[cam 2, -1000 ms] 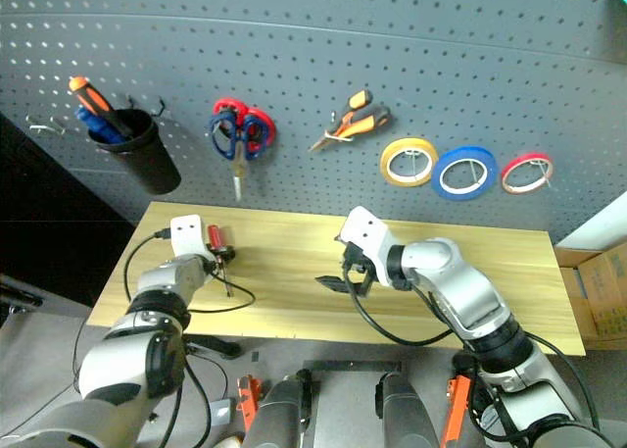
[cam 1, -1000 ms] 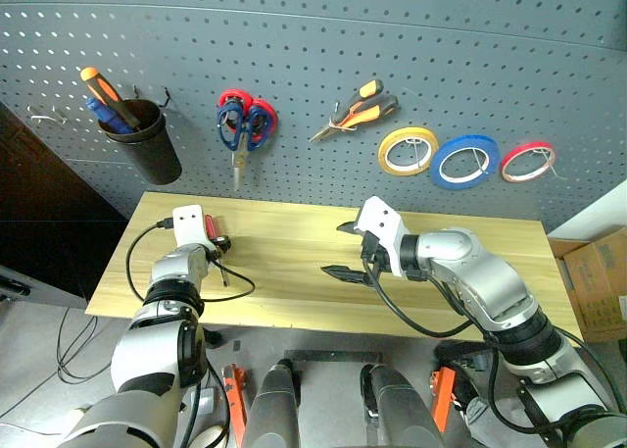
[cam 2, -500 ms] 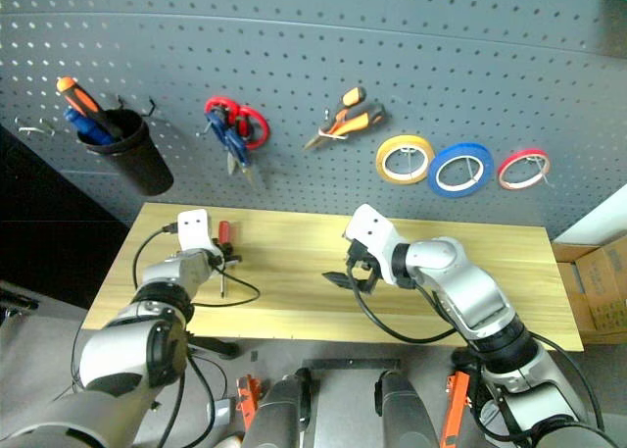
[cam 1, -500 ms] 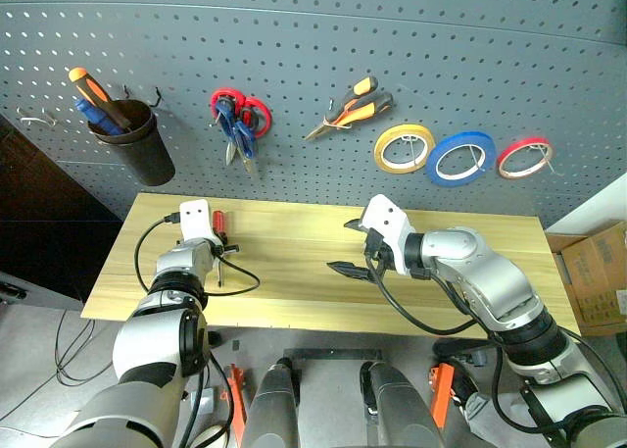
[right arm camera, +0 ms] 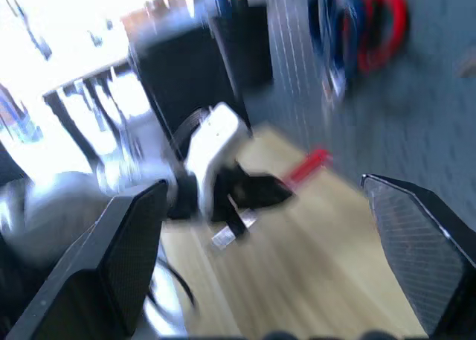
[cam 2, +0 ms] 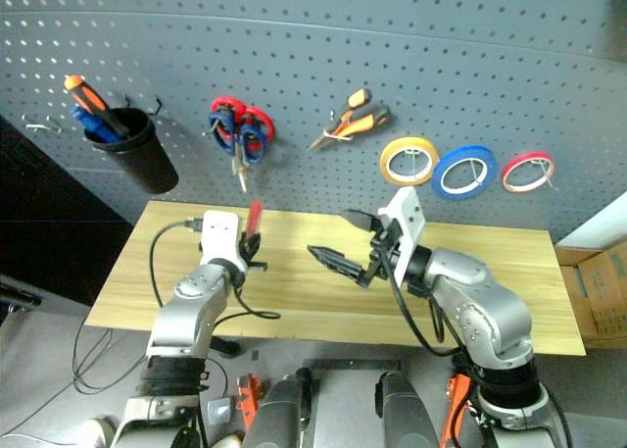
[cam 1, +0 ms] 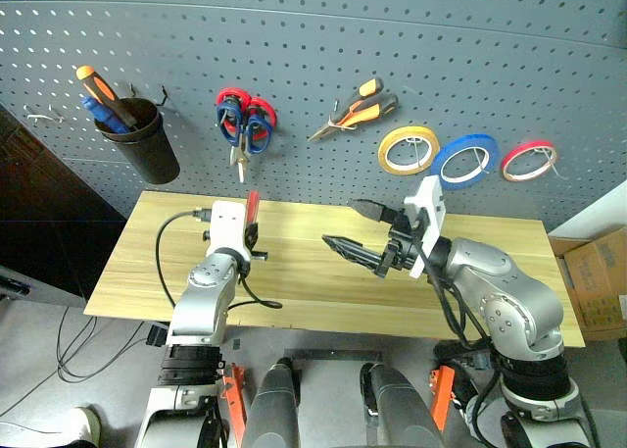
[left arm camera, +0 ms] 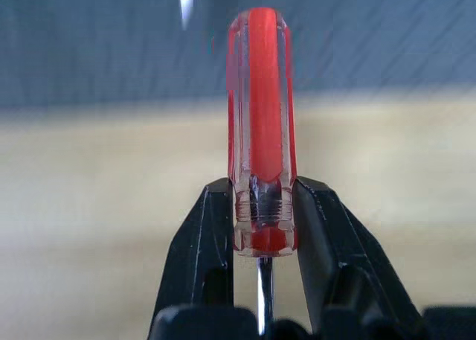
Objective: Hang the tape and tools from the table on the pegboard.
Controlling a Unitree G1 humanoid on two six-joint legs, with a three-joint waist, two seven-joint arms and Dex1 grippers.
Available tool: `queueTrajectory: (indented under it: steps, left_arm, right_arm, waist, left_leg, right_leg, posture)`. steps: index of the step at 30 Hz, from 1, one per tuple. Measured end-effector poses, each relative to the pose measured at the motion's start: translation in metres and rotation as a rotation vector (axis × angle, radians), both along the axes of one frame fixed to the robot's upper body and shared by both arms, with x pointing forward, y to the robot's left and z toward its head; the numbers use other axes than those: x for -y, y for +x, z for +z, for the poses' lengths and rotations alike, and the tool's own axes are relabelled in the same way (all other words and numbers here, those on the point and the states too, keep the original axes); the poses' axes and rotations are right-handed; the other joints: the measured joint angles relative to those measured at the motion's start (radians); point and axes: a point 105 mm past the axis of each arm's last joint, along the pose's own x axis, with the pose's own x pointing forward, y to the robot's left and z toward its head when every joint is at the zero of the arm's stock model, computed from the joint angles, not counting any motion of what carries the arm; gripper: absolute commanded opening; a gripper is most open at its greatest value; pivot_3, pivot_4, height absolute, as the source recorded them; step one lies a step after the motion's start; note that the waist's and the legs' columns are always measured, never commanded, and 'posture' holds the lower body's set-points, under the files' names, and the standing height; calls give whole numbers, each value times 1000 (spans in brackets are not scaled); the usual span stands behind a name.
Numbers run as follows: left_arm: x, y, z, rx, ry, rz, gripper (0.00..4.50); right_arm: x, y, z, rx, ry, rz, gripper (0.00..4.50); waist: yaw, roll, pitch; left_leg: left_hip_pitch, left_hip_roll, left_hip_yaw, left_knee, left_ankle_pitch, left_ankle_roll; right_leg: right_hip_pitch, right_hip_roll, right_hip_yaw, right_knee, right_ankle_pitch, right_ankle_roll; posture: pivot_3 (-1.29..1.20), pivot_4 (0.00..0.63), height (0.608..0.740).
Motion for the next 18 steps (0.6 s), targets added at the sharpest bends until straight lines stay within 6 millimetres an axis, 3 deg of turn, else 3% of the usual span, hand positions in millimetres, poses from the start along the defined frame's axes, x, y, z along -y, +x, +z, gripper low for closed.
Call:
queueTrajectory:
  steps: [3, 7, 11, 14, 18]
  left_arm:
    - [-4, -9, 25, 99, 66, 35, 809]
    - [-32, -25, 50, 194, 257, 192, 809]
    - [-59, -40, 77, 287, 333, 371, 809]
    - [-60, -33, 109, 403, 325, 398, 809]
    - [-52, -6, 167, 575, 311, 389, 809]
  right_arm:
    - [-3, -4, 9, -2, 60, 14, 4500]
    - [-9, -4, 16, 8, 103, 7, 4500]
    - [-20, 2, 26, 36, 173, 22, 4500]
    - [-29, 9, 36, 64, 211, 35, 4500]
    - [-45, 21, 49, 130, 236, 38, 4500]
  waist:
    - [-2, -1, -20]
    - [5, 0, -49]
    - [27, -2, -78]
    - [57, -6, -101]
    - [91, -9, -130]
  left_leg:
    - [1, 0, 1, 0, 0, 0]
    - [1, 1, 1, -1, 0, 0]
    - [2, 1, 1, -2, 0, 0]
    - [2, 1, 0, -1, 0, -1]
    - [3, 2, 2, -1, -3, -7]
  right_leg:
    - [0, 0, 1, 0, 0, 1]
    - [0, 2, 0, 0, 0, -2]
    - [0, 3, 0, -1, 1, -2]
    - [2, 3, -3, -1, 1, -2]
    - [3, 3, -4, -6, 5, -6]
  posture:
    - [131, 111, 740]
    - [176, 70, 740]
    - [221, 35, 740]
    - [220, 9, 740]
    - [215, 0, 740]
